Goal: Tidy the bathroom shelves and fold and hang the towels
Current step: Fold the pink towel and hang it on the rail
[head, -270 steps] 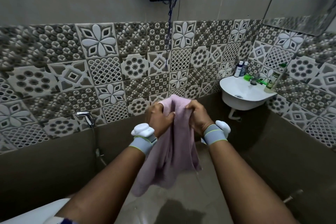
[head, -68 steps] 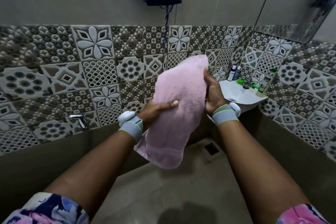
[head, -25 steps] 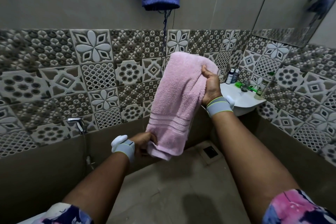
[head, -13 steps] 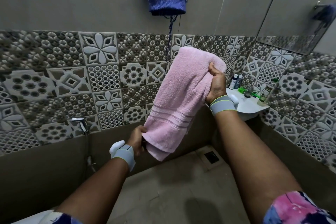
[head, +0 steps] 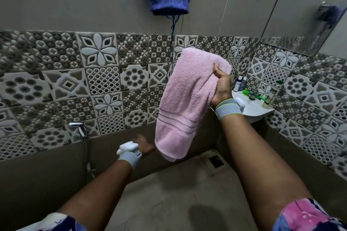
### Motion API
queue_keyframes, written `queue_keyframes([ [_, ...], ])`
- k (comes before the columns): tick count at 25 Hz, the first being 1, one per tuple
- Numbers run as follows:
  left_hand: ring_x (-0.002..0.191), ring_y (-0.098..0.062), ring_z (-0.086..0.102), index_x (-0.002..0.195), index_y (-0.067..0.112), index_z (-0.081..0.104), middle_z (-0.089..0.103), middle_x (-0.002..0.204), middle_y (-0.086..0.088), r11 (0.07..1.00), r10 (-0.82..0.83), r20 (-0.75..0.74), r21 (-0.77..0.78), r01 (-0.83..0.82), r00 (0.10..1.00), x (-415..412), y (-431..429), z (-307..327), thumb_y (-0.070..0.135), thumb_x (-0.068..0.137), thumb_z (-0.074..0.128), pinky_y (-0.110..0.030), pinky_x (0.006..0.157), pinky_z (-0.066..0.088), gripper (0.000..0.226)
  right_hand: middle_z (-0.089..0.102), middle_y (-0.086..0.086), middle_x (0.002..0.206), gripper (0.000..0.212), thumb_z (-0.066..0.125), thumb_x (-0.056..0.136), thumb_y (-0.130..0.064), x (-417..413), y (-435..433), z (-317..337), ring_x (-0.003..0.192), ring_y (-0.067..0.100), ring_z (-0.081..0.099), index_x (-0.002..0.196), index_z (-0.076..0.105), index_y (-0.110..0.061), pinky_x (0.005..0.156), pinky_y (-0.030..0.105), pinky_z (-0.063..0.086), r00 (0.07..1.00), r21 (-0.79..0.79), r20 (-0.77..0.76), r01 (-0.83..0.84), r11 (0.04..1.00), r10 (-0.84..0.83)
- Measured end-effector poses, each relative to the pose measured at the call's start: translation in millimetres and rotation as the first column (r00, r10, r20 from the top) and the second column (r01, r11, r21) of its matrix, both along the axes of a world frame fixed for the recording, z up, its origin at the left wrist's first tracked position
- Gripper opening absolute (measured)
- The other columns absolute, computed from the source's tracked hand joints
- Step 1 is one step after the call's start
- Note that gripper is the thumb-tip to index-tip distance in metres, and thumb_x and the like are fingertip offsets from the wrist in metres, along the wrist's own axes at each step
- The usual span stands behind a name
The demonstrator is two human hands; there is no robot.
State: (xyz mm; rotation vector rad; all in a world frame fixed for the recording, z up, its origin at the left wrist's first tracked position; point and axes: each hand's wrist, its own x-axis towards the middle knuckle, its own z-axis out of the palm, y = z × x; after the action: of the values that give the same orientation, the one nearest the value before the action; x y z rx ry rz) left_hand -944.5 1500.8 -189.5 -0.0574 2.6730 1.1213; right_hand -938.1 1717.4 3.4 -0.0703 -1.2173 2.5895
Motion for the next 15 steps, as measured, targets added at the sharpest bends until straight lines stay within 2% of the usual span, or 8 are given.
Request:
queue_keyframes([
  [1,0.116,-0.036,0.053,0.12,-0.005,0.053,0.057,0.119,-0.022,0.998,0.036,-0.117,0.057,-0.029,0.993,-2,2,4,0.01,0.077,0.071,-0.036,0.093,0.042,0.05,0.072,0.009,0.083,0.028,0.044,0.098,-0.028,1,-1,0,0.078,0.026,0.069,0.099,0.063,-0.008,0.078,0.035,0.055,1.0,0.013,0.0,-0.023,1.0,0.023],
  [2,0.112,-0.036,0.054,0.118,-0.008,0.053,0.058,0.115,-0.021,0.964,0.101,-0.219,0.261,-0.041,0.97,-9,0,15,0.007,0.075,0.071,-0.032,0.09,0.045,0.049,0.073,0.009,0.082,0.027,0.044,0.097,-0.027,1,-2,0,0.077,0.026,0.069,0.098,0.063,-0.008,0.078,0.036,0.056,0.999,0.024,0.003,-0.044,0.999,0.044],
  [3,0.104,-0.033,0.056,0.118,-0.01,0.054,0.059,0.109,-0.017,0.864,0.174,-0.27,0.503,-0.015,0.947,-15,1,34,0.0,0.079,0.066,-0.024,0.082,0.049,0.041,0.073,0.009,0.081,0.025,0.045,0.097,-0.024,1,-3,0,0.077,0.026,0.069,0.098,0.063,-0.008,0.079,0.036,0.056,0.998,0.039,0.001,-0.062,0.997,0.062],
  [5,0.086,-0.017,0.058,0.118,-0.005,0.057,0.061,0.1,-0.004,0.633,0.178,-0.246,0.77,0.081,0.953,-15,10,85,0.002,0.09,0.054,-0.011,0.064,0.048,0.029,0.073,0.008,0.078,0.022,0.045,0.096,-0.019,1,-7,1,0.073,0.025,0.07,0.096,0.063,-0.006,0.077,0.036,0.056,0.996,0.102,0.011,-0.09,0.991,0.089],
  [7,0.08,-0.01,0.063,0.112,0.005,0.063,0.067,0.098,-0.001,0.497,0.009,-0.249,0.841,0.212,0.969,-14,21,129,0.022,0.081,0.066,-0.015,0.065,0.052,0.036,0.073,0.011,0.079,0.022,0.049,0.094,-0.019,2,-14,3,0.074,0.027,0.069,0.098,0.064,-0.003,0.08,0.038,0.055,0.987,0.174,0.043,-0.162,0.971,0.157],
  [10,0.09,-0.018,0.07,0.111,0.004,0.066,0.072,0.105,-0.008,0.508,-0.183,-0.184,0.823,0.254,0.966,-8,27,158,0.023,0.061,0.083,-0.032,0.082,0.058,0.055,0.073,0.01,0.079,0.02,0.051,0.093,-0.022,4,-21,6,0.071,0.026,0.069,0.096,0.065,-0.008,0.073,0.034,0.057,0.97,0.262,0.051,-0.241,0.934,0.236],
  [13,0.093,-0.024,0.07,0.112,0.003,0.066,0.073,0.105,-0.011,0.569,-0.158,-0.119,0.801,0.189,0.98,-11,23,163,0.015,0.066,0.084,-0.036,0.086,0.057,0.05,0.071,0.011,0.085,0.03,0.054,0.092,-0.038,1,-20,3,0.079,0.028,0.067,0.101,0.063,-0.012,0.078,0.036,0.054,0.966,0.316,0.09,-0.258,0.913,0.242],
  [15,0.082,-0.022,0.071,0.104,0.004,0.068,0.075,0.094,-0.009,0.517,-0.073,-0.106,0.846,0.129,0.992,-14,22,166,0.014,0.076,0.078,-0.033,0.081,0.058,0.031,0.072,0.014,0.092,0.051,0.052,0.087,-0.057,0,-15,-9,0.086,0.029,0.068,0.101,0.069,-0.01,0.083,0.04,0.053,0.944,0.317,0.177,-0.322,0.892,0.278],
])
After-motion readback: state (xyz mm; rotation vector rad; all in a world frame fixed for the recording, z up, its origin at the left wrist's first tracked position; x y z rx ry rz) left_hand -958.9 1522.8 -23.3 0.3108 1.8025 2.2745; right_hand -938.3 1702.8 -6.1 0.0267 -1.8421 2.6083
